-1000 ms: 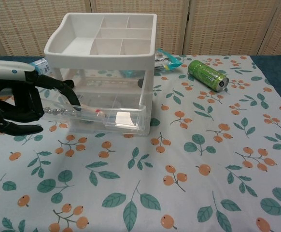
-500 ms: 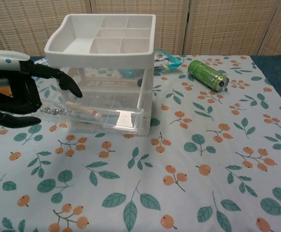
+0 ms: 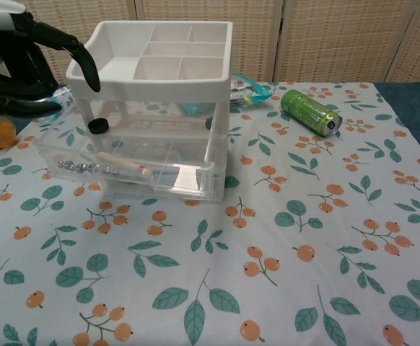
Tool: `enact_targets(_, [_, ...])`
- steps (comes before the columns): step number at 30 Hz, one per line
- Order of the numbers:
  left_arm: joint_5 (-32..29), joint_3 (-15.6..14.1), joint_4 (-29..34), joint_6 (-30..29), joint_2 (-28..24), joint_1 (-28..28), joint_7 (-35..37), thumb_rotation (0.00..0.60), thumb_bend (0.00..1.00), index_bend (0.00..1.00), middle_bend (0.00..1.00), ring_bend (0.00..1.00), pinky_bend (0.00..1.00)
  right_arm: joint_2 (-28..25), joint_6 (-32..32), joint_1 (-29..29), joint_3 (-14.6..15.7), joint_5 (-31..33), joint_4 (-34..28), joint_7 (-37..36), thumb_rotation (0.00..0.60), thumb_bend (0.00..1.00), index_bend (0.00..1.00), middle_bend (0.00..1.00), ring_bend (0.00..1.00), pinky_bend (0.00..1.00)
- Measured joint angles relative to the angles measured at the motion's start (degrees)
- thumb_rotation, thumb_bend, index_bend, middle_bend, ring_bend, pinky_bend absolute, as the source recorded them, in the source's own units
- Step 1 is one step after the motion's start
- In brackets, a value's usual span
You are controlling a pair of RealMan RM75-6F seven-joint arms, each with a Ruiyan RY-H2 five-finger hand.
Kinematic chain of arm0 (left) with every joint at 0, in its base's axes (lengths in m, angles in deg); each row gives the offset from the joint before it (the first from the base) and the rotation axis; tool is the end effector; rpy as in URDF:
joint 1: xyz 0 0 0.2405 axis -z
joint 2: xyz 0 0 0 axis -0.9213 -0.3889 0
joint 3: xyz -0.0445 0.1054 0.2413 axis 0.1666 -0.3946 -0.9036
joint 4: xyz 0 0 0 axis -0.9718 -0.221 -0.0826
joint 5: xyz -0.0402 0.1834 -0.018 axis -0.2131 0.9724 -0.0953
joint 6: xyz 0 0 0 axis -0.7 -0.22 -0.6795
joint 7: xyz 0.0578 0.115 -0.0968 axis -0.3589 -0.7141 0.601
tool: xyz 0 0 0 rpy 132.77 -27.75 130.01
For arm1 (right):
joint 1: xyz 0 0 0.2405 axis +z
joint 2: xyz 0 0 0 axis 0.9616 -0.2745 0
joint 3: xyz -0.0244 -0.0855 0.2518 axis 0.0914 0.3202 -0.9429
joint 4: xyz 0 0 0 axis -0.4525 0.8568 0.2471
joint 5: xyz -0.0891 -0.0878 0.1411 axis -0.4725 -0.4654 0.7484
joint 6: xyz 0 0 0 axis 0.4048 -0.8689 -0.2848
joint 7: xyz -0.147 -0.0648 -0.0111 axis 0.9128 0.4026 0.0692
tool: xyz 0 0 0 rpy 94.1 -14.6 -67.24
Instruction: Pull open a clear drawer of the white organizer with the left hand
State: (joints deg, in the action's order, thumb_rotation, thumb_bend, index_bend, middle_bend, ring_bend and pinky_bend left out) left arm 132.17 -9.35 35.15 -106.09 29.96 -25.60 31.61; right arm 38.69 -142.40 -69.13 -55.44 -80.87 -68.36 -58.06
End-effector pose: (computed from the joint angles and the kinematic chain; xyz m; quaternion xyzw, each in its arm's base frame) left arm -0.1263 0.3055 0.1352 -0.7444 -0.4370 -0.4588 0.2106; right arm -0.3023 -0.2114 0.2329 0.5783 -0.3339 0.4003 0.6276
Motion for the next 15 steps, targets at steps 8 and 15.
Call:
enact_targets(8, [0.0,3.2,-6.7,0.6,4.6,3.0,-6.2,0.6,0.39,0.44,0.9,1.0,1.0,-1.0,-0.3,0.5,-0.6,-0.2,-1.3,0.9,0.6,0.24,0.22,0.19,0.22,0.21])
enact_targets(15, [2.9,3.8,-11.7,2.2,7.7,6.1,-12.9,0.6,0.39,0.45,0.9,1.0,1.0,-0.9,-0.2,0.2,-0.2,0.2,-1.6,1.0,0.6,0.24,0.22,0.19,0.22,0.21])
